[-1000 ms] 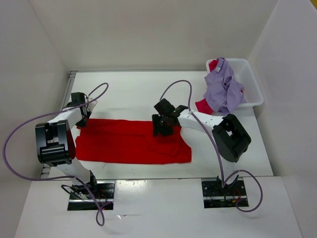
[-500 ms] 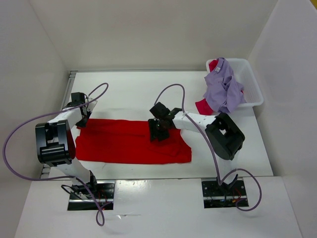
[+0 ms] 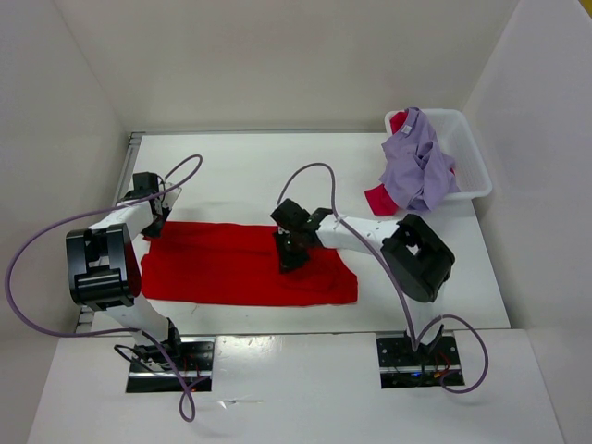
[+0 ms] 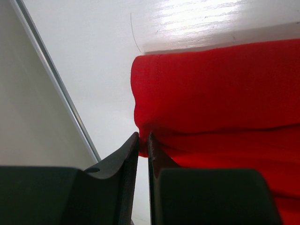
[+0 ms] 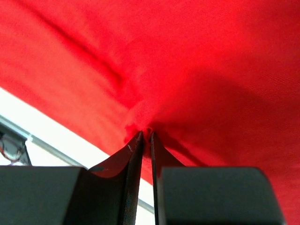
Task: Fold and stack the t-shirts
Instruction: Fold the other side of the tshirt into a rectangle
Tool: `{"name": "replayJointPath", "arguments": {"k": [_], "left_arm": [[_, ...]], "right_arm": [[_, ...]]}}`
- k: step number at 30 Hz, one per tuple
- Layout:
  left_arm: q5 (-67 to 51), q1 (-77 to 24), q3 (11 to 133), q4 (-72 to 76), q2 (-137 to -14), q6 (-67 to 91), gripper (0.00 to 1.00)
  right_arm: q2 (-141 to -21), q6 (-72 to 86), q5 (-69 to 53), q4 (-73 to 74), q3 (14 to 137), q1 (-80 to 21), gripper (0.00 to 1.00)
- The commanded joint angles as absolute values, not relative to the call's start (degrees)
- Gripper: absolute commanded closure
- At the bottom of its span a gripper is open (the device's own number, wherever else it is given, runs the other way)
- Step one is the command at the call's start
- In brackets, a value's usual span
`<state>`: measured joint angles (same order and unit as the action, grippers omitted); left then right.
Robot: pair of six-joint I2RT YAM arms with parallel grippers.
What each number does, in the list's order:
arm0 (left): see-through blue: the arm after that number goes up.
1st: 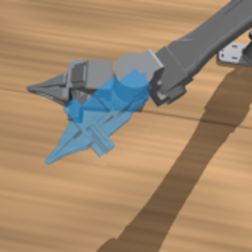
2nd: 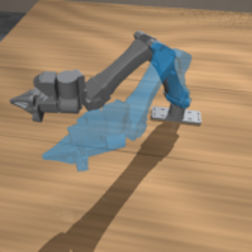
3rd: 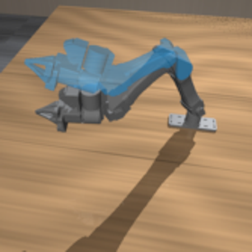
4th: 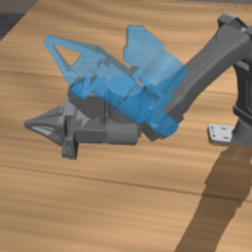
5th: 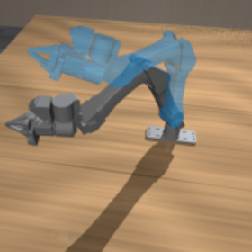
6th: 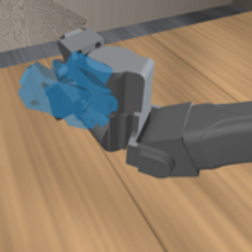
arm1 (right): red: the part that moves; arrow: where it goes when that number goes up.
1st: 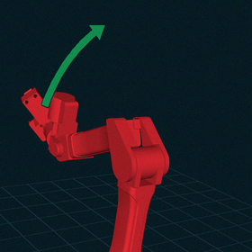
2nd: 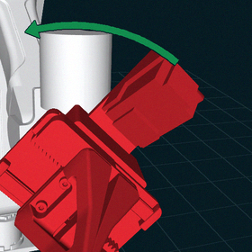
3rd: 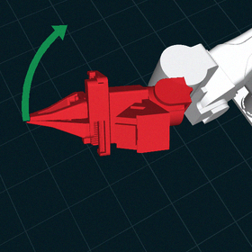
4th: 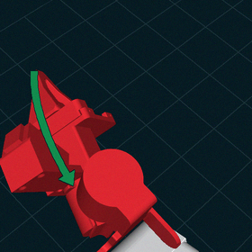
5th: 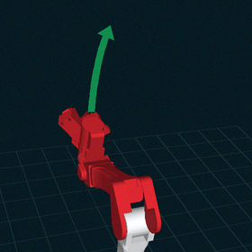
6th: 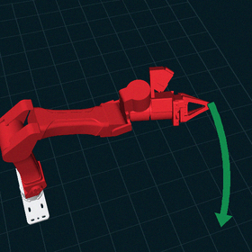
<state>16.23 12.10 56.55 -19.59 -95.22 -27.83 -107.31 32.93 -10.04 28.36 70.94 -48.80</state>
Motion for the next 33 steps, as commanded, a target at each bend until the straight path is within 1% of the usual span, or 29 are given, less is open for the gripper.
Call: {"name": "replayJointPath", "arguments": {"k": [1, 5, 9, 12, 16, 19, 21, 23, 26, 30, 32, 33], "left_arm": [[16.44, 12.04, 56.16, -19.86, -94.31, -26.63, 0.8], [16.44, 12.04, 56.16, -19.34, -94.31, -26.63, 0.8], [16.44, 12.04, 56.16, -19.34, -94.92, -26.63, 0.8], [16.44, 12.04, 56.16, -18.81, -95.45, -27.15, 0.8], [16.44, 12.04, 56.69, -18.81, -95.98, -27.16, 0.8], [16.44, 12.04, 57.22, -18.81, -95.98, -27.69, 0.8], [16.44, 12.04, 57.22, -18.29, -96.5, -28.21, 0.8], [16.96, 12.04, 57.22, -17.67, -97.11, -28.21, 0.8], [16.96, 12.04, 57.74, -17.67, -97.12, -28.21, 0.78], [17.48, 12.04, 57.74, -17.67, -95.72, -28.21, 0.78], [17.49, 12.04, 57.74, -17.67, -95.19, -28.21, 0.78], [17.49, 12.04, 57.74, -17.67, -95.19, -28.21, 0.78]], "right_arm": [[-103.27, 32.87, -11.16, 29.53, 73.04, -51.84, 0.84], [-102.66, 32.87, -13.97, 30.23, 71.81, -52.91, 0.84], [-102.66, 31.73, -17.13, 31.37, 71.28, -52.91, 0.77], [-102.66, 31.2, -18.19, 32.43, 71.28, -54.05, 0.77], [-102.66, 31.2, -19.34, 33.75, 71.28, -55.37, 0.73], [-102.66, 31.73, -19.86, 34.97, 70.66, -56.6, 0.73], [-102.13, 31.73, -19.86, 35.59, 70.66, -58.0, 0.68], [-101.43, 31.73, -19.86, 36.12, 70.66, -58.88, 0.68], [-97.75, 33.48, -17.06, 36.83, 70.66, -59.68, 0.66], [-90.98, 36.46, -14.78, 35.08, 70.66, -59.68, 0.66], [-87.91, 37.96, -13.02, 35.07, 70.66, -58.97, 0.66], [-86.85, 40.23, -10.66, 35.07, 69.62, -56.89, 0.66]]}}
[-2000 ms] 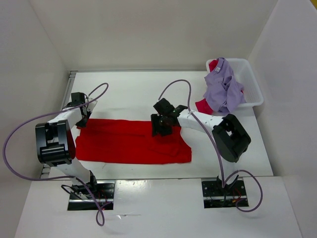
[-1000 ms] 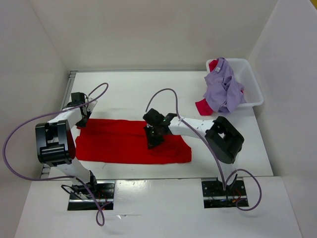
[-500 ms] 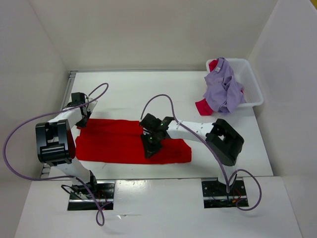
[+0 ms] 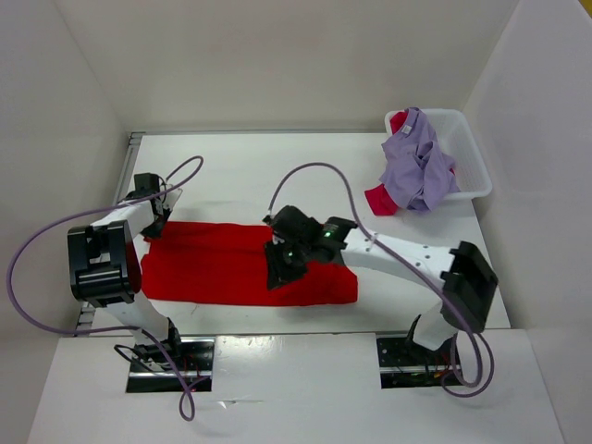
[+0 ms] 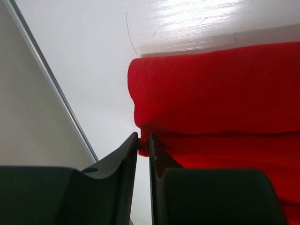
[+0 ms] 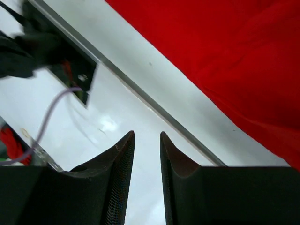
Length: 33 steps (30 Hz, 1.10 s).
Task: Fold and stack the t-shirts
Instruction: Fold the other side of the tshirt into a rectangle
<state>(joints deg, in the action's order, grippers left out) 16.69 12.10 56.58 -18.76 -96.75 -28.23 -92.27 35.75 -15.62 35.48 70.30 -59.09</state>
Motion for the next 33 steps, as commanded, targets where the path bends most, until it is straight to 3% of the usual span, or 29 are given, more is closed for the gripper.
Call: {"name": "replayJointPath", "arguments": {"k": [1, 3, 5, 7, 12, 18, 21, 24, 28, 30, 33], "left_arm": [[17.49, 12.04, 57.74, -18.19, -95.19, -28.73, 0.78], [18.02, 12.04, 57.74, -18.19, -94.05, -28.74, 0.77], [18.54, 12.04, 57.74, -18.72, -93.35, -28.74, 0.75], [19.15, 12.04, 57.22, -19.77, -92.64, -29.27, 0.69], [19.69, 12.04, 57.22, -23.19, -89.3, -30.32, 0.45], [20.92, 13.62, 58.0, -25.31, -84.65, -32.17, 0.25], [20.92, 14.15, 58.89, -24.79, -85.6, -32.17, 0.23], [19.43, 14.15, 61.96, -24.79, -89.02, -29.37, 0.22], [18.11, 14.15, 63.71, -24.79, -94.11, -26.81, 0.2], [18.98, 14.15, 63.72, -23.74, -95.79, -26.81, 0.19], [20.56, 14.15, 63.72, -23.12, -98.87, -26.28, 0.19]], "right_arm": [[-85.7, 41.47, -9.5, 35.07, 68.74, -55.65, 0.66], [-82.01, 43.93, -6.61, 33.84, 65.32, -49.87, 0.65], [-79.21, 46.14, -3.97, 33.32, 62.94, -45.37, 0.54], [-78.67, 46.14, 1.13, 31.82, 62.32, -39.48, 0.5], [-86.64, 41.23, 6.23, 26.99, 67.23, -29.98, 0.41], [-98.59, 36.74, 8.43, 25.75, 73.3, -24.26, 0.41], [-99.4, 37.26, 8.44, 26.81, 74.09, -22.51, 0.41], [-95.64, 38.58, 9.58, 27.42, 68.75, -22.5, 0.48], [-88.78, 40.17, 8.71, 26.11, 59.53, -22.5, 0.66], [-88.77, 40.78, 8.01, 25.49, 57.93, -22.5, 0.79], [-91.92, 40.17, 4.51, 24.79, 57.3, -22.5, 0.86]]}}
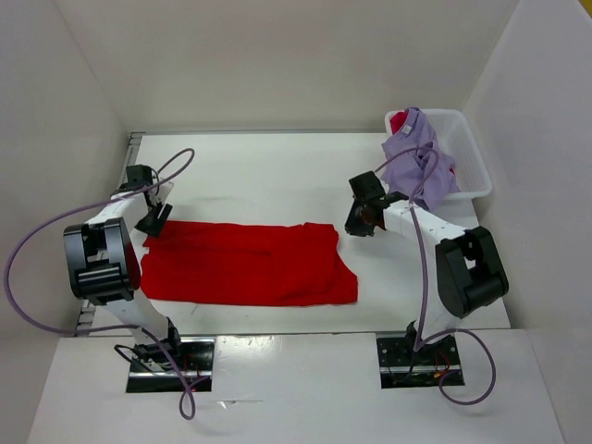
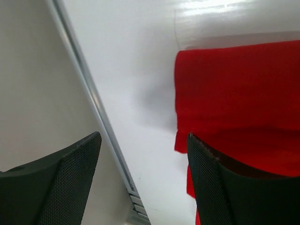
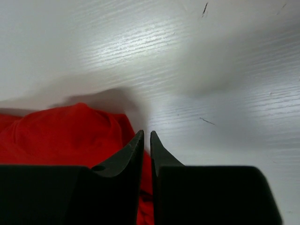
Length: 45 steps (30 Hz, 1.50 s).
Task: Fold and stack the t-shirts
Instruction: Fold the other side of the tshirt into a rectangle
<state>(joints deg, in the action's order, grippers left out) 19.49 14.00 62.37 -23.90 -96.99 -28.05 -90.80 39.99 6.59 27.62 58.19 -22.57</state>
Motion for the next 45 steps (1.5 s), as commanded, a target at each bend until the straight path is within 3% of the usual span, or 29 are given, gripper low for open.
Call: {"name": "replayJointPath", "arguments": {"k": [1, 9, 24, 27, 29, 33, 41, 44, 45], "left_arm": [[20.57, 14.15, 64.24, -22.51, -100.01, -26.28, 0.19], [21.09, 14.15, 65.48, -23.03, -102.04, -26.28, 0.19], [21.62, 14.15, 64.86, -23.72, -103.1, -25.66, 0.19], [22.24, 13.54, 65.39, -23.73, -103.1, -25.66, 0.19], [22.85, 13.01, 64.87, -23.73, -103.1, -25.66, 0.19], [22.85, 12.48, 64.86, -24.25, -103.62, -24.61, 0.19], [24.08, 11.87, 64.86, -24.26, -103.63, -24.08, 0.19], [24.08, 11.87, 64.86, -24.26, -103.62, -24.61, 0.19], [24.08, 11.87, 64.86, -24.26, -103.62, -24.61, 0.19]], "right_arm": [[-93.06, 39.03, 3.0, 24.09, 57.3, -22.5, 0.86], [-100.36, 36.83, -5.35, 18.2, 59.15, -22.5, 0.86], [-96.5, 35.51, -7.04, 16.17, 60.29, -25.31, 0.82], [-94.23, 35.51, -3.97, 17.22, 60.29, -26.54, 0.74], [-93.08, 35.51, -2.56, 17.23, 59.77, -27.07, 0.6], [-94.74, 35.51, -2.02, 16.7, 60.11, -27.07, 0.5], [-104.49, 32.08, 0.44, 15.48, 64.95, -27.07, 0.49], [-105.47, 31.46, -1.93, 14.15, 64.95, -27.07, 0.75], [-106.16, 32.25, -2.63, 13.54, 64.26, -27.07, 0.92]]}}
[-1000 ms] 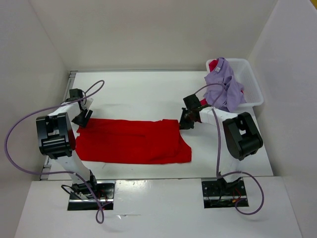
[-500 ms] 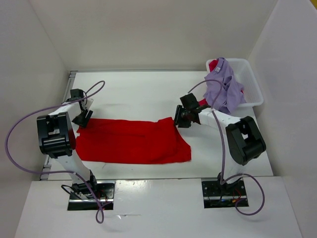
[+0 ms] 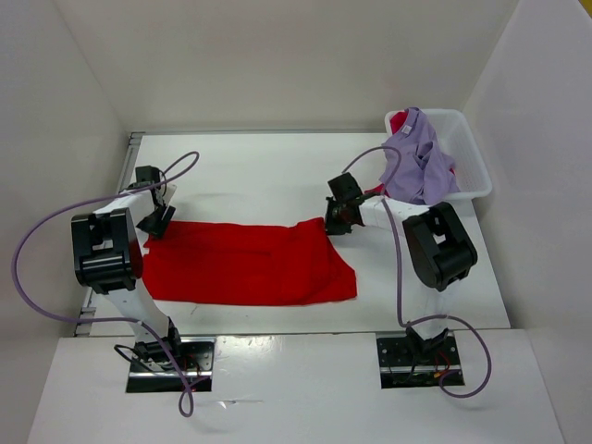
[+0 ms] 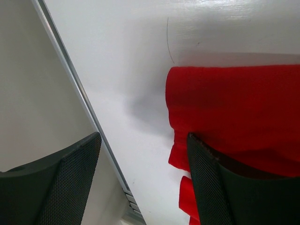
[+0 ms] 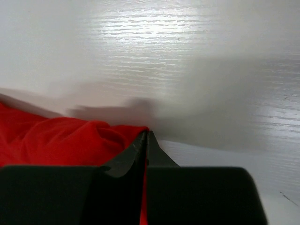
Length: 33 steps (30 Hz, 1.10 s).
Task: Fold and stack the t-shirts
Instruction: Fold the other side of the tshirt into a rectangle, then rotate the tshirt 90 degrees
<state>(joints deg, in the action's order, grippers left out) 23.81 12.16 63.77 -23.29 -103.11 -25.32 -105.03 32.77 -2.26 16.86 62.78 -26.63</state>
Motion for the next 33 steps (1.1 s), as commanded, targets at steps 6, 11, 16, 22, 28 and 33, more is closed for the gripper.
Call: {"name": "replayJointPath", "arguments": {"k": [6, 11, 16, 22, 28, 33], "left_arm": [[23.55, 11.34, 64.86, -24.26, -104.15, -23.55, 0.19], [22.41, 10.03, 65.92, -24.79, -104.15, -22.33, 0.19], [21.36, 9.49, 66.97, -25.39, -103.1, -22.32, 0.18], [21.36, 9.49, 66.97, -25.4, -101.34, -22.94, 0.18], [19.17, 9.49, 68.55, -26.98, -99.67, -22.33, 0.18], [17.41, 9.49, 69.7, -27.51, -99.05, -22.32, 0.18]], "right_arm": [[-101.79, 38.05, 5.61, 16.42, 60.48, -22.42, 1.0], [-99.23, 38.76, 8.34, 16.96, 58.89, -16.79, 1.0], [-100.71, 37.54, 8.35, 16.96, 62.4, -16.79, 1.0], [-102.83, 35.6, 10.28, 18.37, 67.14, -16.79, 1.0], [-102.14, 34.45, 11.78, 22.41, 69.26, -16.79, 0.68], [-93.97, 35.94, 11.87, 23.03, 65.31, -16.79, 0.59]]}}
